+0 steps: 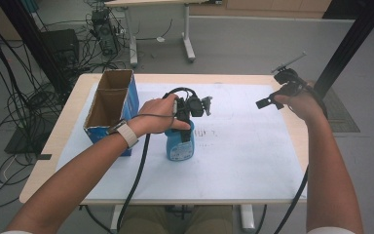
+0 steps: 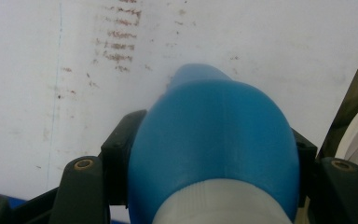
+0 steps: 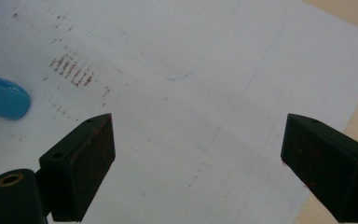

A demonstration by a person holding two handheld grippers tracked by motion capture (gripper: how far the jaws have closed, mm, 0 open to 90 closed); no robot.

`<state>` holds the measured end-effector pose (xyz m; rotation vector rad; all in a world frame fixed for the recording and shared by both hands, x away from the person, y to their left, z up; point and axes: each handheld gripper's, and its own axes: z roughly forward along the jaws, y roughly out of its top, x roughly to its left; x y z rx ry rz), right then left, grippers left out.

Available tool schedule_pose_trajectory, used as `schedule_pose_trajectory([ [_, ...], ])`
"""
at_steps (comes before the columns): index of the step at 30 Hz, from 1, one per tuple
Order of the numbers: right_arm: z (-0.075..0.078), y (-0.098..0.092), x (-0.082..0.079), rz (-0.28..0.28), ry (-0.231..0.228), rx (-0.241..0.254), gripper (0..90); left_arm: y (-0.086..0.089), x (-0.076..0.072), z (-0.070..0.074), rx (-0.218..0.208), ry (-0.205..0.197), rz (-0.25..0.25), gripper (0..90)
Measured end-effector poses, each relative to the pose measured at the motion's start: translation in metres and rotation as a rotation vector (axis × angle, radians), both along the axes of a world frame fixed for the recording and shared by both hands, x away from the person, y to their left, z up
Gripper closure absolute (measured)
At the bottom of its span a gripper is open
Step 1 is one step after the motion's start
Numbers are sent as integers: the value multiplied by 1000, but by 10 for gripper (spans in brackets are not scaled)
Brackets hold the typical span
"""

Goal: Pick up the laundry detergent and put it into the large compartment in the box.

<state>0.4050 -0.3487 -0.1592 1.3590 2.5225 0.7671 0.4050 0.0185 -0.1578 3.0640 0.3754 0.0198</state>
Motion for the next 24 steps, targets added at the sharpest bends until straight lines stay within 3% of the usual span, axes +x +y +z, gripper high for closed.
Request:
schedule_pose_trajectory([
  [11, 1, -2, -3, -4, -7, 5, 98, 2, -3, 3, -9, -2, 21, 383],
  [16, 2, -2, -5, -6, -10, 4, 98, 7, -5, 11, -29, 2, 33, 383],
  [24, 6, -2, -11, -6, -24, 8, 98, 5, -11, 24, -11, -6, 48, 382],
])
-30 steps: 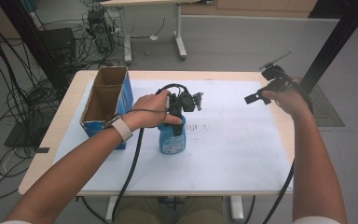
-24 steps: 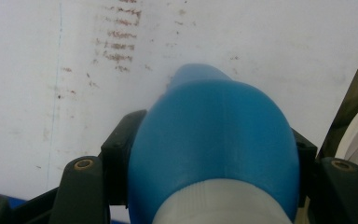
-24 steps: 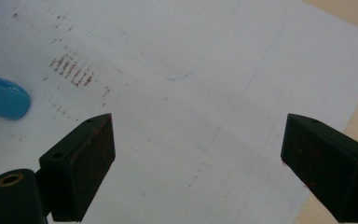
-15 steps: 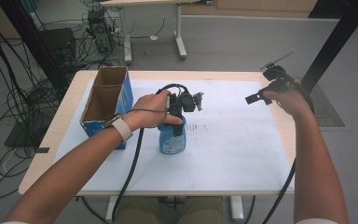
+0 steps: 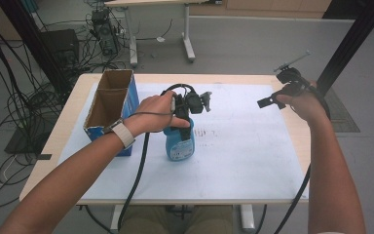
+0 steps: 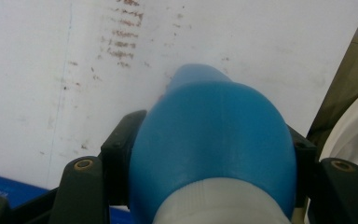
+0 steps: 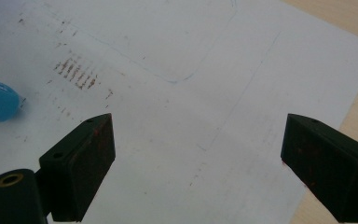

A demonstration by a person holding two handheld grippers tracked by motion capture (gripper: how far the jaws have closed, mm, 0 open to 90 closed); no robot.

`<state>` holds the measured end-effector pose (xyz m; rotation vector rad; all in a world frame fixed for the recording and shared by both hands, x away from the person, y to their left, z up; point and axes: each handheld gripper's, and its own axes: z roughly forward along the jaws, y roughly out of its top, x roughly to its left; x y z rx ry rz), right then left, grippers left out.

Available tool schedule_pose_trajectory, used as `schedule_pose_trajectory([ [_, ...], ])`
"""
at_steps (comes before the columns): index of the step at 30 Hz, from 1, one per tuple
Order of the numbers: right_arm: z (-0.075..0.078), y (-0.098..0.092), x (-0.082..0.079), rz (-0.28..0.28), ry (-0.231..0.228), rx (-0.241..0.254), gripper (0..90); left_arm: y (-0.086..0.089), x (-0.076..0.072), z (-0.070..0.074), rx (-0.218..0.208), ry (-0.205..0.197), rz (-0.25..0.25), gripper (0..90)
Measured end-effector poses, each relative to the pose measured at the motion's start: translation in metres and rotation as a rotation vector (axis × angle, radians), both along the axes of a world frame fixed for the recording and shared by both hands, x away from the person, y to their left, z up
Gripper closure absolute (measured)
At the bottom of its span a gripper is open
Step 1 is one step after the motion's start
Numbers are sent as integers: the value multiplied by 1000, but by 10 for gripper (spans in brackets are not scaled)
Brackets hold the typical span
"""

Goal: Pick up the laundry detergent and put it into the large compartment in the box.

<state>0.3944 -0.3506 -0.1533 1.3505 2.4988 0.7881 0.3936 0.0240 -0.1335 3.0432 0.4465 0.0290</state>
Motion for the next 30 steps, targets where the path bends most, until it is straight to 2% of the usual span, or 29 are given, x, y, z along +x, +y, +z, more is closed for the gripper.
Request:
schedule_pose_trajectory([
  [8, 2, 0, -4, 1, -6, 3, 98, 5, -8, 12, -4, -8, 37, 381],
  [13, 3, 2, -5, 8, -7, 3, 98, 7, -11, 21, -8, -8, 91, 381],
  [21, 5, 5, -8, 17, -18, 4, 98, 6, -19, 36, 6, -22, 117, 381],
  [22, 5, 4, -8, 17, -20, 5, 98, 5, -18, 38, 17, -22, 106, 381],
  [23, 6, 4, -8, 18, -20, 4, 98, 5, -21, 40, 13, -25, 129, 381],
  [30, 4, 2, -10, 19, -19, 10, 98, 9, -26, 52, 11, -36, 191, 380],
])
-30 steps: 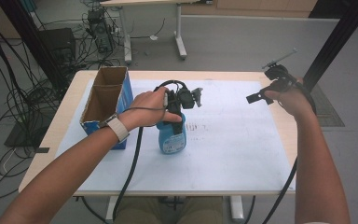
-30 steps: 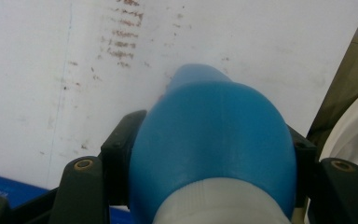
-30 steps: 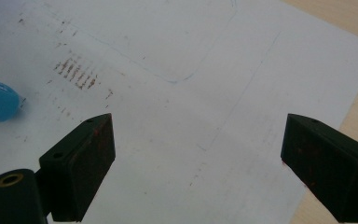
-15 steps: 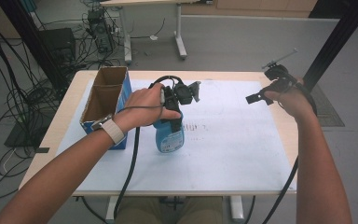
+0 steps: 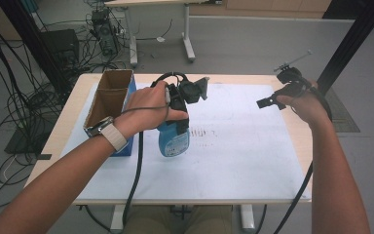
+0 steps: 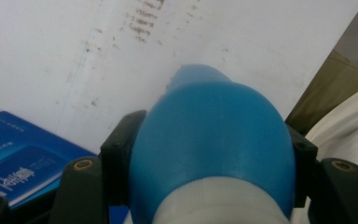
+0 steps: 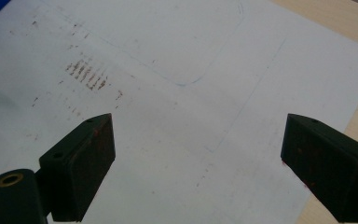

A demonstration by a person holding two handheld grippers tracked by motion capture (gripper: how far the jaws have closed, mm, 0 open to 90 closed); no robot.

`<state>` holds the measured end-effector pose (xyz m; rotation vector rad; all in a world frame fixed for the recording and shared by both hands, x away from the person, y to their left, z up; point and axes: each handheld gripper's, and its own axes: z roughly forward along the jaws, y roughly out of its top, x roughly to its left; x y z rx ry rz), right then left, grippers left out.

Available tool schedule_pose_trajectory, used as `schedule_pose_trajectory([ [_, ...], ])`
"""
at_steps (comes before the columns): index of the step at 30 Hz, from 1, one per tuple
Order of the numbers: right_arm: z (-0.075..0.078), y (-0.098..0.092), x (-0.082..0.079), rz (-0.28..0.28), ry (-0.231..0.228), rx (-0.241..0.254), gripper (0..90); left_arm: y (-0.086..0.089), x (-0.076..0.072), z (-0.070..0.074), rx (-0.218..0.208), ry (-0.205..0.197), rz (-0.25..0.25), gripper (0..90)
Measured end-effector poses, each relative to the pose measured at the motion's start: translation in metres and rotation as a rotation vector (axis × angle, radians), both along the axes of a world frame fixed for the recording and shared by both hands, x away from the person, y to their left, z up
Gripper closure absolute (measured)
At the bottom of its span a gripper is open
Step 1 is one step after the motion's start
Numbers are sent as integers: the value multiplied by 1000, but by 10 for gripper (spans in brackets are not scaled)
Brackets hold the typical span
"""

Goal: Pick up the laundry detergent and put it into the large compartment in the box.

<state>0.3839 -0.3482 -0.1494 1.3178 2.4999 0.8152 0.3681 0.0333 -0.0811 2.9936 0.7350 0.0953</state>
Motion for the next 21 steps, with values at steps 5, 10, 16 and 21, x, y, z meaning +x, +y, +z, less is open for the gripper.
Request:
schedule_pose_trajectory([
  [5, 0, 2, 1, 10, 0, -1, 98, 1, -4, 12, 2, -20, 17, 379],
  [10, 3, 2, 0, 11, -6, -1, 98, 2, -5, 24, 5, -26, 48, 379],
  [16, 3, 3, 0, 14, -3, -3, 98, 4, -2, 39, 17, -17, 88, 378],
  [21, 2, 4, 0, 14, 1, -1, 98, 12, 1, 46, 4, -11, 126, 378],
])
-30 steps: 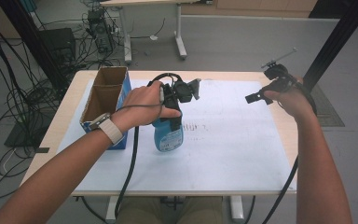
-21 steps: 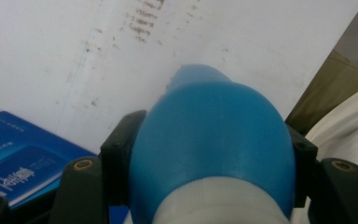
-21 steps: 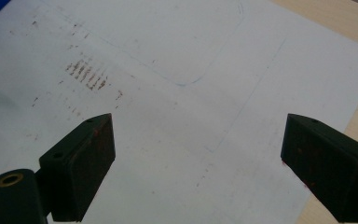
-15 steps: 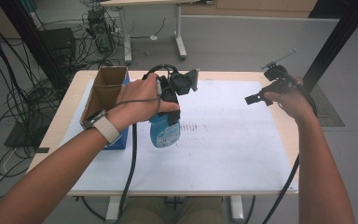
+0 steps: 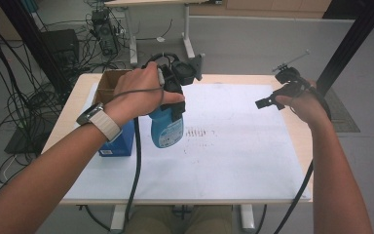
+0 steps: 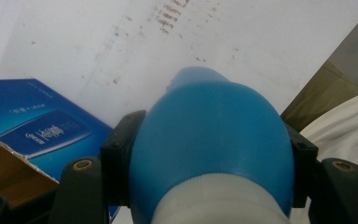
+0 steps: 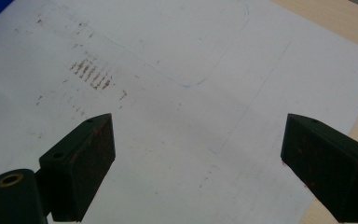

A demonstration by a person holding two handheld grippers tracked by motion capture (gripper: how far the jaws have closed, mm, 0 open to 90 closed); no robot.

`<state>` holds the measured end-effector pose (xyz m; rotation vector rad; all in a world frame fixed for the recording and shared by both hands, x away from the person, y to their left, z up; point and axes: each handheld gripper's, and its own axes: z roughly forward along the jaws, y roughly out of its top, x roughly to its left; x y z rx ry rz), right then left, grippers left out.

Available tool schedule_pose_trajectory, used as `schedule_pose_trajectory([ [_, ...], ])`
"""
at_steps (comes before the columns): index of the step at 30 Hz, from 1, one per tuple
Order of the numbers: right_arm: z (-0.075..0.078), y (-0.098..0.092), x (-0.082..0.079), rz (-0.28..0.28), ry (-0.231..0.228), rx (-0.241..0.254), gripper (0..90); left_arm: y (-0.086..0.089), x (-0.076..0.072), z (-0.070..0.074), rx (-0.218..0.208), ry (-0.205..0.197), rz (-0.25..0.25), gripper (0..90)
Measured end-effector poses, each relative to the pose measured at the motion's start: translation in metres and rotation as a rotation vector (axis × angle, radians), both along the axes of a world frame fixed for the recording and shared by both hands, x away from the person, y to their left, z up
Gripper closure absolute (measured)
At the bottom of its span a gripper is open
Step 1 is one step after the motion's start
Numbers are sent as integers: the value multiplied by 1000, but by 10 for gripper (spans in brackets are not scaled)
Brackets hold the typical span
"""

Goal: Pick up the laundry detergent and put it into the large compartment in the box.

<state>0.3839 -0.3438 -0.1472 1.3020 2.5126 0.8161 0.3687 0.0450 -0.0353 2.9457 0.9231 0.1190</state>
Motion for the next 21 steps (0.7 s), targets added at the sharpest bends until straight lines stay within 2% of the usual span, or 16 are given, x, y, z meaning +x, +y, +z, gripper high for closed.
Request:
schedule_pose_trajectory([
  [8, 3, 2, -2, 14, -8, -4, 98, 10, 5, 13, 3, 13, 68, 377],
  [15, 5, 5, -3, 11, -11, -8, 98, 12, 7, 28, 26, 21, 99, 376],
  [21, 6, 5, -3, 23, -19, -5, 98, 19, 13, 40, 18, 43, 166, 375],
])
